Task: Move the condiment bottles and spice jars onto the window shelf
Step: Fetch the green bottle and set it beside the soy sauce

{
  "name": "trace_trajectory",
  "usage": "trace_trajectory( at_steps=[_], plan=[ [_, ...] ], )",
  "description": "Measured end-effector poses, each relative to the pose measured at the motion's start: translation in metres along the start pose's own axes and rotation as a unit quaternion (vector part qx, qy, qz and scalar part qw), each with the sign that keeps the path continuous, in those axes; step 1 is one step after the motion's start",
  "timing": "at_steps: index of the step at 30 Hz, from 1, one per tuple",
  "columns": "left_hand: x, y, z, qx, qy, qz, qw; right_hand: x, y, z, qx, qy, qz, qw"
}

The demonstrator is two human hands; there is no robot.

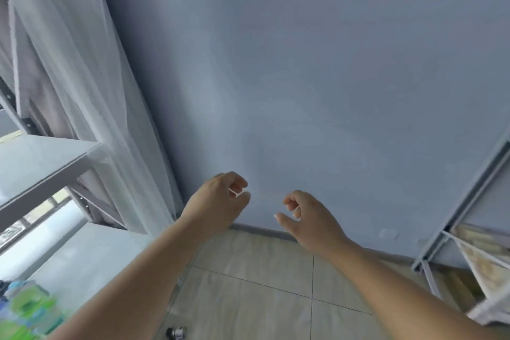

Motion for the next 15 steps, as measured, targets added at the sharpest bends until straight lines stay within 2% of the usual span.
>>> trace_trajectory(
  at_steps=[6, 15],
  plan=[
    [0.037, -0.046, 0.037, -0.008, -0.027, -0.032, 0.999, 0.014, 0.026, 0.052, 0.017, -0.020, 0.018, 0.999],
    [0.116, -0.109, 0.075, -0.015, -0.009, -0.038, 0.999, 0.074, 0.086, 0.118, 0.007, -0.038, 0.015, 0.999]
  ],
)
Point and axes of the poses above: each hand's wrist, its own x-axis towards the middle knuckle, its own y-axis out of the back of the hand, z = x × y, the point moved 3 cm from there along x, towards the middle knuckle, and after that the axes turned 14 degrees about -y, right-handed, at the moved point
